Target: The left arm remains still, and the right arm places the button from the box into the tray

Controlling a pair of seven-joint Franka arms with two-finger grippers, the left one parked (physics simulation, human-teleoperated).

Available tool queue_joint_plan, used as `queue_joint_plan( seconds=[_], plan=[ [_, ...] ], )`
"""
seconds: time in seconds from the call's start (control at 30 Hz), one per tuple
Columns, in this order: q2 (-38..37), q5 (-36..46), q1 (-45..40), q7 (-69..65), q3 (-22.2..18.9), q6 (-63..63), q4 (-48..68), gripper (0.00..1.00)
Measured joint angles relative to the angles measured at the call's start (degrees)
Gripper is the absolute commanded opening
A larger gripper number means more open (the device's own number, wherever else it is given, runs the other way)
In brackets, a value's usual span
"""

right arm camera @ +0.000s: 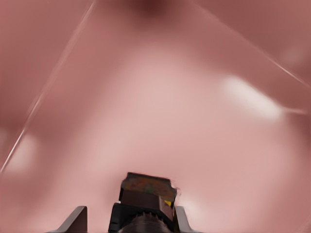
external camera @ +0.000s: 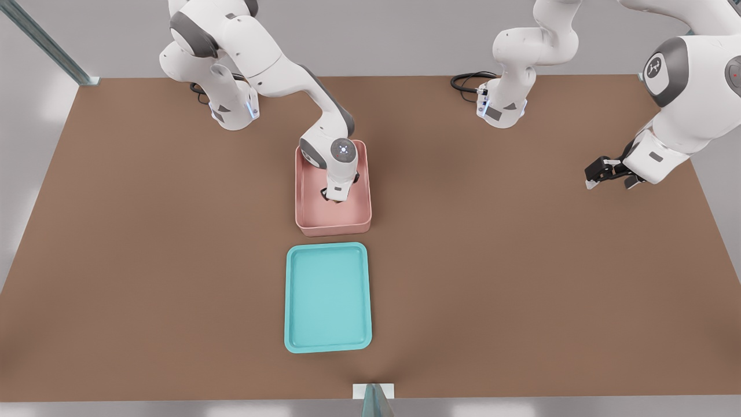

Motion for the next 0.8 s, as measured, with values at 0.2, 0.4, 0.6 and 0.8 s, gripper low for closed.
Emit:
queue_joint_plan(
  seconds=[0.2, 0.4, 0.6, 0.8],
  plan=[
    [-0.6, 0.0, 0.0, 0.0, 0.0, -0.1, 0.1, 0.68],
    [-1.0, 0.0, -0.1, -0.3, 0.0, -0.3, 0.1, 0.61],
    [-2.0, 0.0, -0.2, -0.7, 0.0, -0.7, 0.1, 0.57],
    [-2.4, 0.3, -0.4, -1.8, -0.1, -1.5, 0.1, 0.45]
  ],
)
